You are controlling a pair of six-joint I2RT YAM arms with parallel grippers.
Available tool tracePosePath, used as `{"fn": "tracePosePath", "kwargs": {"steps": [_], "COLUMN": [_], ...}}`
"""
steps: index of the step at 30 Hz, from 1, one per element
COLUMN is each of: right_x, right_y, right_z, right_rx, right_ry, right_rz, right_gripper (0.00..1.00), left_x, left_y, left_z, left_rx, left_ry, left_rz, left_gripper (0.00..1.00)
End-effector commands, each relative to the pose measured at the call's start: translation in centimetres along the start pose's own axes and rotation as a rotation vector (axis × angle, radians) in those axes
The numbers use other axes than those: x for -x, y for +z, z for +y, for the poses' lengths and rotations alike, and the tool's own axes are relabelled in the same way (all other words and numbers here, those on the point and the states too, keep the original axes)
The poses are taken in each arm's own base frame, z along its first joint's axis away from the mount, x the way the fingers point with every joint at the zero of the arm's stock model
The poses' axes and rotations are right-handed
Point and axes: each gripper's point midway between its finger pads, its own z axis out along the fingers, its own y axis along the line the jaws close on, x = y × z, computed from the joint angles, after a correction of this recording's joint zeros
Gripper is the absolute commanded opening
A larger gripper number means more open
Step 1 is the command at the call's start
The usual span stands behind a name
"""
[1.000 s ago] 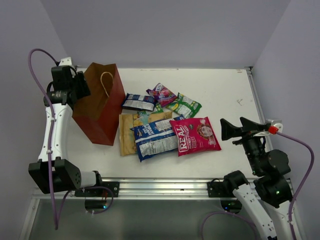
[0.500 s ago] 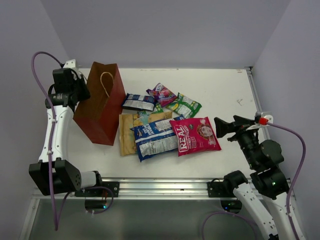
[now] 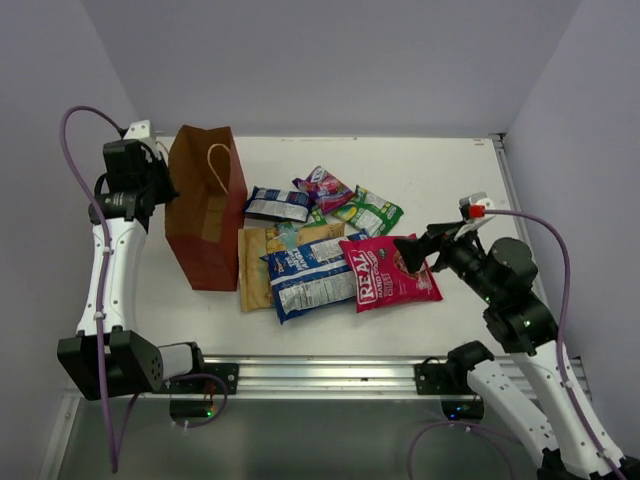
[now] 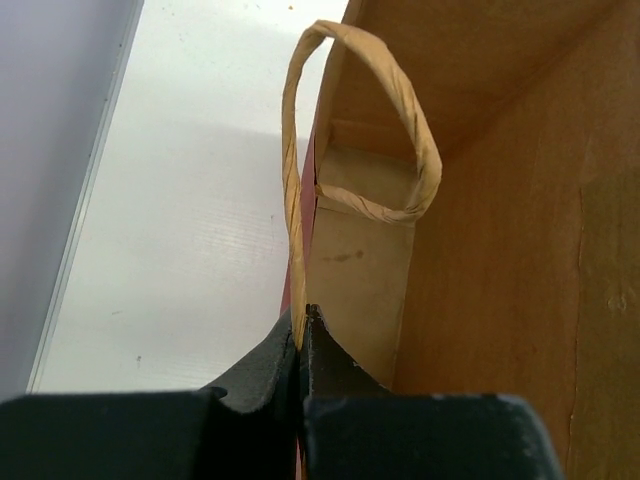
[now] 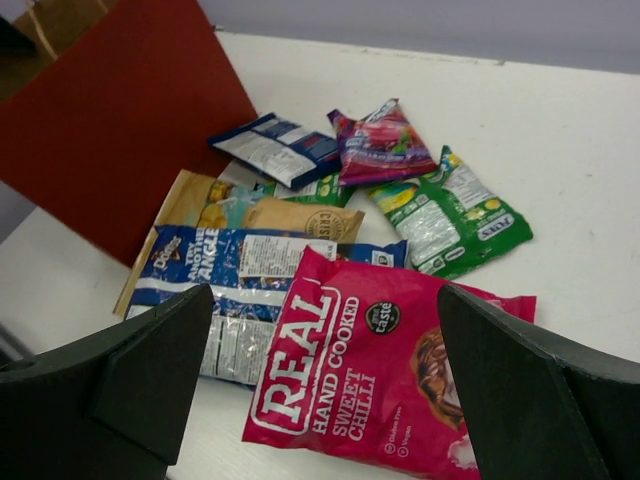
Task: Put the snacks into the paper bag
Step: Adjust the paper bag at the center of the board.
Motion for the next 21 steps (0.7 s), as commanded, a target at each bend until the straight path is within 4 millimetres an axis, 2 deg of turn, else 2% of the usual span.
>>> {"fn": "tracePosePath", "kwargs": {"steps": [1, 3, 6, 9, 10, 12, 13, 15, 17, 18, 19, 20, 21], "right_x": [1.1, 1.0, 0.2, -0.3, -1.2, -1.9, -3.1, -4.0, -5.1, -5.9, -6.4, -7.1, -7.6], "right_y": [0.6, 1.5, 2.5, 3.1, 3.6, 3.9, 4.3, 4.5, 5.2, 5.3, 5.5, 6.0, 6.2], "right_z": [2.5, 2.5, 2.2, 2.2, 1.9, 1.8, 0.9, 1.3, 0.6, 1.4, 1.4, 0.6, 1.2], "right_rx": [0.132, 0.128, 0.109, 0.101, 0.089, 0.072, 0.024, 0.017, -0.057, -0.046, -0.065, -0.127, -0.124], "right_ry": [-0.031, -0.020, 0.002, 0.024, 0.026, 0.015, 0.007, -0.025, -0.052, -0.071, -0.074, -0.095, -0.112], "right_rz": [0.041, 0.092, 0.177, 0.217, 0.254, 0.302, 0.355, 0.391, 0.419, 0.441, 0.453, 0.470, 0.482], "right_gripper": [0.98, 0.99, 0.98, 0.98, 0.99, 0.99, 0.98, 0.99, 0.99, 0.98, 0.99, 0.99, 0.98], "left_x": [3.0, 3.2, 4.6, 4.9, 5.0, 4.6, 4.3, 3.8, 3.6, 3.4, 3.2, 3.0, 2.7], "left_y": [-0.9, -1.0, -1.6, -1.4, -1.4, -1.1, -1.0, -0.9, -0.9, -0.8, -0.9, -0.9, -0.9], "left_z": [0.2, 0.3, 0.3, 0.2, -0.1, -0.3, -0.5, -0.8, -0.8, -0.8, -1.1, -1.1, -1.2], "left_rx": [0.011, 0.018, 0.023, 0.024, 0.008, 0.000, 0.004, 0.002, 0.023, 0.026, 0.029, 0.033, 0.037], "left_ry": [0.017, 0.021, 0.026, 0.029, 0.034, 0.039, 0.050, 0.062, 0.081, 0.086, 0.099, 0.105, 0.112], "left_rz": [-0.087, -0.084, -0.108, -0.091, -0.085, -0.075, -0.070, -0.059, -0.060, -0.057, -0.058, -0.057, -0.051], "left_gripper": [0.00, 0.00, 0.00, 0.00, 0.00, 0.00, 0.00, 0.00, 0.00, 0.00, 0.00, 0.00, 0.00]}}
